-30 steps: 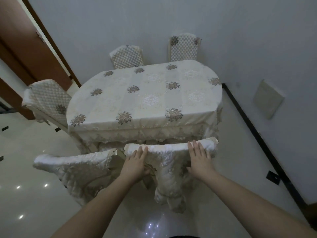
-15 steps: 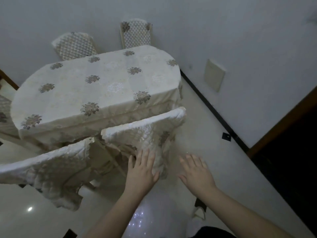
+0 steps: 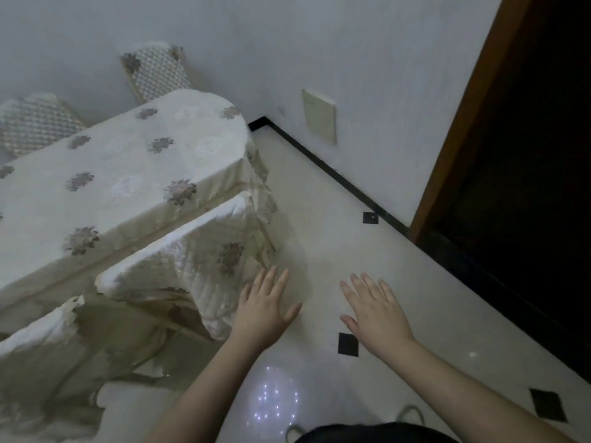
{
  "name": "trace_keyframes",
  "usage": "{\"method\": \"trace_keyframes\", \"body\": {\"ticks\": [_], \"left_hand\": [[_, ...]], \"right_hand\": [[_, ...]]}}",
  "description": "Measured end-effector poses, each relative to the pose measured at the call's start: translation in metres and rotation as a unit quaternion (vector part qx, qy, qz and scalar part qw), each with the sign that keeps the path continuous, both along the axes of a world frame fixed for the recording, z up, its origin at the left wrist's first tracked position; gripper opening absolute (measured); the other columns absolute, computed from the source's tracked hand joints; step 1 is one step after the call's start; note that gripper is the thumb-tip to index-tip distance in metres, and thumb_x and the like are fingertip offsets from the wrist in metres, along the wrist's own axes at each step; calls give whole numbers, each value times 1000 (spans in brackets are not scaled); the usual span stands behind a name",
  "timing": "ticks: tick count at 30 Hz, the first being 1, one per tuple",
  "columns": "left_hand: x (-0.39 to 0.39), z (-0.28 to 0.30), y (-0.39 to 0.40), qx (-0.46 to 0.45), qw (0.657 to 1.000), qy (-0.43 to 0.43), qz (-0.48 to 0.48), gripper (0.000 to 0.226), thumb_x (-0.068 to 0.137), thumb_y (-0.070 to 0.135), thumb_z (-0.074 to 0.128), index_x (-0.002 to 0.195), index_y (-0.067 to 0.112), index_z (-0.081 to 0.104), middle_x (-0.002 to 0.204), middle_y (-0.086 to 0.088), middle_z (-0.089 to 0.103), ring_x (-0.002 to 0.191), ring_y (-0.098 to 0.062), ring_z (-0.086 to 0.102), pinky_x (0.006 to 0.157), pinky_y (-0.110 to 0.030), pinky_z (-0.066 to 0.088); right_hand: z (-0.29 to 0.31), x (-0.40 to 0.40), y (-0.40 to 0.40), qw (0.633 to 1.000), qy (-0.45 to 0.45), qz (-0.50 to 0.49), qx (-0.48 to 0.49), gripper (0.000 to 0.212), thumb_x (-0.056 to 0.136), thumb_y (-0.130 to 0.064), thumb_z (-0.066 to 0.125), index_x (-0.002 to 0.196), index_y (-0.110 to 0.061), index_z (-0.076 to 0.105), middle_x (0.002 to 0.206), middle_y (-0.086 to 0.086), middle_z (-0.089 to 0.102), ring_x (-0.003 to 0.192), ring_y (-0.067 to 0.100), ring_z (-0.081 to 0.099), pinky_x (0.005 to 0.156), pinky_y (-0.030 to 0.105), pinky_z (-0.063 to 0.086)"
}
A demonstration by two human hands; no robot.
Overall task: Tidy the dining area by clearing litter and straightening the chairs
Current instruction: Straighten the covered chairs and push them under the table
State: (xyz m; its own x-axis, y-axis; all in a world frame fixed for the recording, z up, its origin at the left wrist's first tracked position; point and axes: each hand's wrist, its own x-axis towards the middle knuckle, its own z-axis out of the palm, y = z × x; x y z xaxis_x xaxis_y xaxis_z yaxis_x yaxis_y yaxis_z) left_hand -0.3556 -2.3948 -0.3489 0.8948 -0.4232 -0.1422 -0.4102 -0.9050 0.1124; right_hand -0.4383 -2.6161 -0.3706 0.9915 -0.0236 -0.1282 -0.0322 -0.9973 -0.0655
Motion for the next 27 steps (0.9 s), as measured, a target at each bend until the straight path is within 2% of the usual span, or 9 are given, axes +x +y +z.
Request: {"method": "trace_keyframes", "body": {"ticks": [3, 8, 10, 12, 14, 16, 21, 27], "left_hand": [[-2, -5, -74, -11, 999, 36, -22, 85, 77, 76, 9, 152, 34, 11, 160, 7, 11, 147, -13, 3, 117, -41, 11], [-7, 0, -173, -14, 997, 38, -71, 70, 93, 65, 25, 152, 33, 6, 161, 6, 7, 147, -13, -1, 117, -38, 5], [-6, 7, -198, -12, 996, 43, -81, 69, 93, 64, 24, 152, 34, 4, 161, 6, 3, 147, -13, -3, 117, -38, 3], [-1, 15, -221, -18, 995, 51, -83, 68, 94, 64, 23, 152, 35, 3, 161, 7, 1, 147, -14, -5, 118, -41, 4], [11, 24, -239, -23, 995, 49, -83, 66, 95, 61, 22, 152, 35, 3, 161, 6, 0, 147, -14, -7, 119, -43, 5], [24, 35, -250, -20, 996, 34, -82, 63, 96, 59, 20, 152, 34, 3, 161, 6, 0, 147, -15, -7, 119, -45, 4], [71, 64, -260, -5, 995, -12, -101, 75, 83, 66, 1, 151, 35, 10, 161, 7, 6, 148, -15, -1, 118, -44, 5], [151, 101, -251, -57, 994, -51, -72, 77, 79, 68, 0, 148, 40, 21, 160, 8, 12, 147, -15, 4, 118, -46, 7]], "right_hand": [[-3, -23, -60, 998, 27, -54, 27, 63, 84, -50, 34, 132, -16, 56, 131, 9, 59, 121, 28, 55, 105, 43, 22], [-1, -43, -146, 993, 27, -108, 42, 61, 89, -52, 28, 135, -20, 52, 137, 4, 55, 127, 24, 50, 108, 42, 31], [6, -41, -166, 991, 24, -120, 49, 64, 91, -53, 21, 139, -22, 48, 143, 4, 49, 133, 24, 43, 112, 41, 24], [15, -31, -184, 992, 11, -115, 42, 65, 93, -53, 12, 147, -24, 33, 154, 1, 32, 142, 22, 27, 115, 39, 9], [24, -15, -201, 993, -6, -106, 51, 59, 98, -52, 15, 151, -27, 17, 159, -2, 16, 147, 19, 10, 115, 38, -1], [34, 5, -217, 993, -29, -103, 48, 58, 100, -50, 21, 152, -27, 12, 160, -2, 11, 147, 19, 4, 115, 37, -4], [64, 71, -238, 993, -65, -88, 41, 58, 99, -49, 26, 151, -24, 21, 158, 1, 19, 146, 21, 10, 116, 41, 2], [101, 165, -234, 996, -81, -29, 14, 59, 98, -51, 19, 150, -23, 25, 158, -2, 20, 146, 21, 11, 117, 40, 5]]}}
